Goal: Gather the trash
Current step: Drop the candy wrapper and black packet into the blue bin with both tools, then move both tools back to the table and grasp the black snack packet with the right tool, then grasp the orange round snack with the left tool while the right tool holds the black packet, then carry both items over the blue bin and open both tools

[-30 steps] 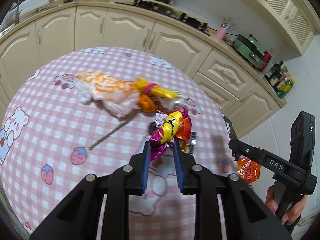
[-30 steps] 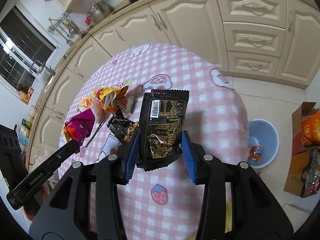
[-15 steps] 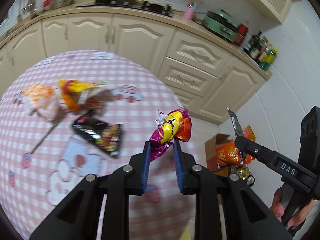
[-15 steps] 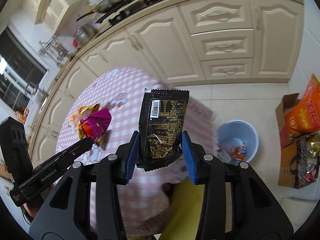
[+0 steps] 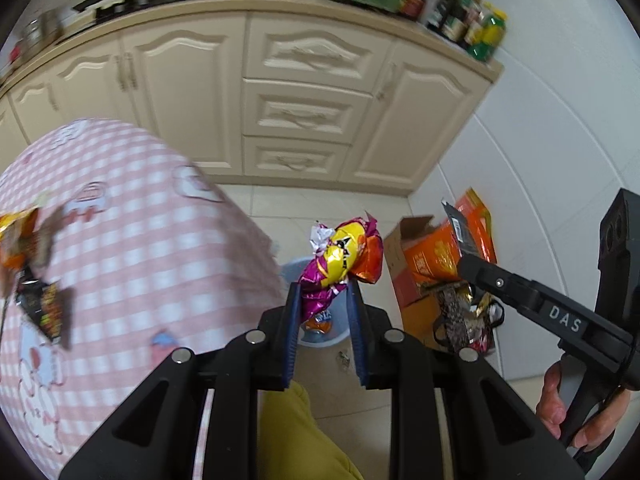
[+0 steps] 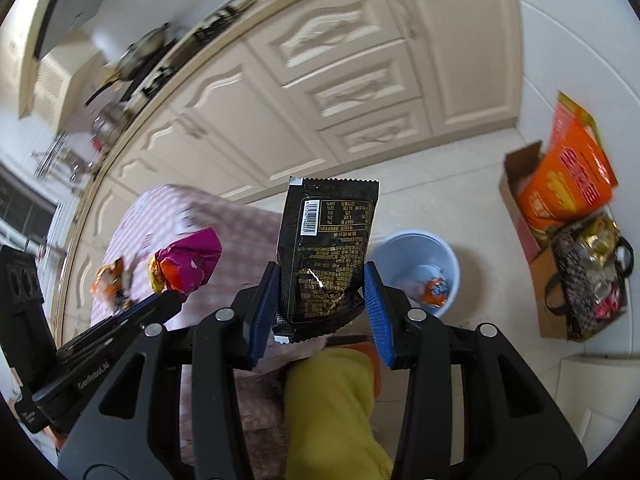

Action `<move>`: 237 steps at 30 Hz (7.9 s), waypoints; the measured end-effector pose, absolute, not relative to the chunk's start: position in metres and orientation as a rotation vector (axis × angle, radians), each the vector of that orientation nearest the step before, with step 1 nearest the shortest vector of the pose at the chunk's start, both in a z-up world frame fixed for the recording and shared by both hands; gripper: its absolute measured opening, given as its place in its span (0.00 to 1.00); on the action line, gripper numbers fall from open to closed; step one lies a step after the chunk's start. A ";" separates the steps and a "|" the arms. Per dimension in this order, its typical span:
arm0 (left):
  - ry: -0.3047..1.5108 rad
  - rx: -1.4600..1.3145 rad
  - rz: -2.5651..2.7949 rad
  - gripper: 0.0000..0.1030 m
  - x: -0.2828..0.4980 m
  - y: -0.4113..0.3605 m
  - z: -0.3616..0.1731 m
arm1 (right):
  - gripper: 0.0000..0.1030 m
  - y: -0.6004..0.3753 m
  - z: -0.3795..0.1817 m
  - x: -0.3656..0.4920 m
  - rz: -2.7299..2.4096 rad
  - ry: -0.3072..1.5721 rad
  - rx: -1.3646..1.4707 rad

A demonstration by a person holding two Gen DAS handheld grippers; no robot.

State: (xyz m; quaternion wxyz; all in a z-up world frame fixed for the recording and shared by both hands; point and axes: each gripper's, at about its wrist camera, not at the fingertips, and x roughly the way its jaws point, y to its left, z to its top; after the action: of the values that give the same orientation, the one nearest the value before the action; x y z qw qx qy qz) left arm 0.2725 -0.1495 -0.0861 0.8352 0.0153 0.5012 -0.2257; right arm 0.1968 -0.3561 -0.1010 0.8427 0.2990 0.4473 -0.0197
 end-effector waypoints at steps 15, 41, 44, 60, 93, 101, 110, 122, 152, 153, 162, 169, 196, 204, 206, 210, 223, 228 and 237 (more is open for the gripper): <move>1.136 0.182 -0.466 0.56 0.290 -0.235 -0.130 | 0.41 -0.410 -0.148 0.191 -0.140 1.017 0.704; 0.940 0.132 -0.283 0.59 0.284 -0.164 -0.082 | 0.68 -0.344 -0.119 0.232 -0.051 1.015 0.529; 0.938 0.128 -0.288 0.59 0.282 -0.161 -0.081 | 0.68 -0.342 -0.116 0.227 -0.060 1.017 0.523; 0.903 0.074 -0.237 0.59 0.259 -0.106 -0.063 | 0.68 -0.290 -0.086 0.213 -0.015 0.999 0.446; 0.949 -0.188 0.132 0.59 0.240 0.156 -0.070 | 0.74 -0.035 -0.082 0.282 0.337 1.122 0.120; 0.973 -0.238 0.118 0.59 0.254 0.178 -0.072 | 0.74 0.003 -0.101 0.311 0.346 1.157 0.009; 1.012 -0.228 -0.001 0.59 0.287 0.150 -0.070 | 0.19 -0.017 -0.101 0.322 0.410 1.103 0.073; 1.091 -0.224 -0.070 0.47 0.348 0.119 -0.087 | 0.19 -0.078 -0.086 0.324 0.412 1.091 0.233; 1.045 -0.311 0.001 0.11 0.350 0.150 -0.094 | 0.18 -0.095 -0.079 0.312 0.370 1.069 0.247; 1.039 -0.308 0.003 0.11 0.347 0.150 -0.092 | 0.18 -0.097 -0.078 0.311 0.368 1.067 0.246; 1.010 -0.283 -0.038 0.10 0.314 0.137 -0.074 | 0.18 -0.110 -0.062 0.288 0.345 1.031 0.256; 0.991 -0.246 -0.095 0.10 0.288 0.106 -0.059 | 0.18 -0.127 -0.050 0.264 0.323 0.992 0.289; 1.004 0.051 -0.487 0.10 0.269 -0.156 -0.053 | 0.18 -0.335 -0.064 0.189 -0.011 0.901 0.527; 1.033 0.138 -0.555 0.12 0.273 -0.228 -0.079 | 0.18 -0.392 -0.097 0.173 -0.121 0.947 0.595; 1.015 0.179 -0.525 0.20 0.274 -0.240 -0.085 | 0.18 -0.401 -0.105 0.170 -0.146 0.964 0.607; 1.046 0.206 -0.516 0.22 0.280 -0.246 -0.101 | 0.18 -0.410 -0.117 0.167 -0.175 0.990 0.622; 1.030 0.142 -0.405 0.43 0.296 -0.178 -0.091 | 0.70 -0.368 -0.103 0.222 -0.144 0.939 0.560; 1.039 0.116 -0.390 0.45 0.299 -0.160 -0.093 | 0.70 -0.352 -0.103 0.227 -0.114 0.975 0.517; 1.044 0.104 -0.402 0.45 0.291 -0.148 -0.091 | 0.70 -0.334 -0.101 0.217 -0.130 1.001 0.478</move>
State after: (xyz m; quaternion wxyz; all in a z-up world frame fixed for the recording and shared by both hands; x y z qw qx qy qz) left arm 0.2912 -0.1483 -0.0913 0.8464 0.0491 0.4948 -0.1908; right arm 0.2172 -0.3342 -0.1007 0.8480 0.2269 0.4749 -0.0619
